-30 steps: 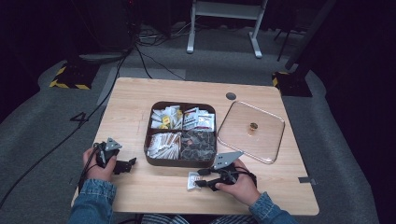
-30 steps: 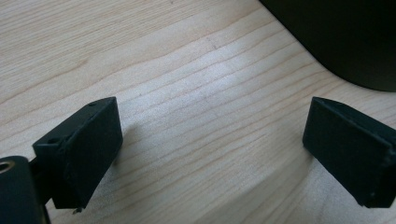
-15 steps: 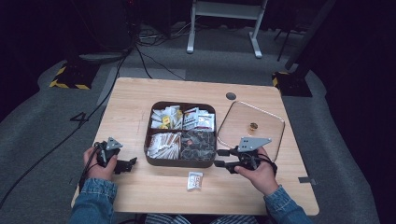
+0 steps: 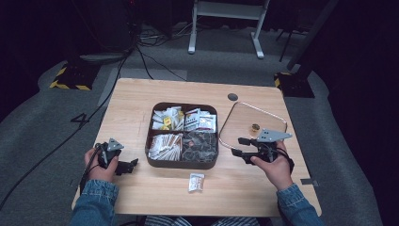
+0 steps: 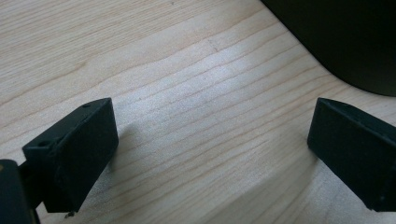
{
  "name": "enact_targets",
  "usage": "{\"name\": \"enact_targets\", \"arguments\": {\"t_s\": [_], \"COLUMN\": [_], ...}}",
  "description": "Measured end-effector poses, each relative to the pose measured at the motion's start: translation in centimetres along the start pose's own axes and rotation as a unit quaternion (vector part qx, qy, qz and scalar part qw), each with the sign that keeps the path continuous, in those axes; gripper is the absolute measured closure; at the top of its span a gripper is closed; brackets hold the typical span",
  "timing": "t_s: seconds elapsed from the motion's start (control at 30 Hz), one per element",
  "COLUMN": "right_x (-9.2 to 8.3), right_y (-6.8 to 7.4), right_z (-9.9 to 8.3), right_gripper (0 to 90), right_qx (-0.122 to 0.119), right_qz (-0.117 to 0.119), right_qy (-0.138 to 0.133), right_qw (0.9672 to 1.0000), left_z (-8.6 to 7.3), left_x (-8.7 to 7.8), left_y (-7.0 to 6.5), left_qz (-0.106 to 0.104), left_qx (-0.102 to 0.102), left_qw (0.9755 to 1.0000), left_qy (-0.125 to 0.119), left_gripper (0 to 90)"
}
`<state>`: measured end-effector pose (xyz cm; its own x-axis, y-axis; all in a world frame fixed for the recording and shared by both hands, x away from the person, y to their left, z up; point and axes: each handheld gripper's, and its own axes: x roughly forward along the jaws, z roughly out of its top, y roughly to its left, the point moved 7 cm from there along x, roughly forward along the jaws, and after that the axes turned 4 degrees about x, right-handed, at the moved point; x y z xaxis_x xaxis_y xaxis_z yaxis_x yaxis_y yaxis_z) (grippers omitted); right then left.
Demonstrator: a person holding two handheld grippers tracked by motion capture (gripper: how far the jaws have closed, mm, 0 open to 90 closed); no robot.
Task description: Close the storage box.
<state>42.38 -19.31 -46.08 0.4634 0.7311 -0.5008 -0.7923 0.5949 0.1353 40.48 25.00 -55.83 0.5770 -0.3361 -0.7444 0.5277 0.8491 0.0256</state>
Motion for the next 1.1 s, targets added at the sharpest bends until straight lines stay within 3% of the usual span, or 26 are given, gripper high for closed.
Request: {"name": "enact_targets", "arguments": {"t_s": [0.2, 0.37, 0.5, 0.8, 1.1], "right_x": [-0.2, -0.4, -0.4, 0.8, 2.0], "right_y": [-3.2, -6.3, -8.1, -11.5, -14.1], "right_z": [-0.5, -1.4, -2.0, -3.0, -4.6], "right_gripper": [35.0, 32.6, 30.1, 26.0, 26.1], "right_qx": [0.030, 0.061, 0.065, 0.086, 0.108], "right_qz": [-0.049, -0.104, -0.139, -0.188, -0.209], "right_qy": [0.001, 0.004, 0.013, 0.014, 0.029], "right_qw": [0.9983, 0.9927, 0.9881, 0.9783, 0.9715], "left_z": [0.0, 0.0, 0.0, 0.0, -0.1], "left_x": [0.0, 0.0, 0.0, 0.0, 0.0], "left_y": [0.0, 0.0, 0.0, 0.0, -0.1], "left_qz": [0.000, -0.001, 0.000, 0.000, 0.003], "left_qx": [0.000, 0.000, 0.000, 0.000, -0.005], "left_qw": [1.0000, 1.0000, 1.0000, 1.0000, 1.0000], "left_qy": [0.000, 0.000, 0.000, 0.000, 0.000], "left_gripper": [2.2, 2.2, 2.2, 2.2, 2.2]}}
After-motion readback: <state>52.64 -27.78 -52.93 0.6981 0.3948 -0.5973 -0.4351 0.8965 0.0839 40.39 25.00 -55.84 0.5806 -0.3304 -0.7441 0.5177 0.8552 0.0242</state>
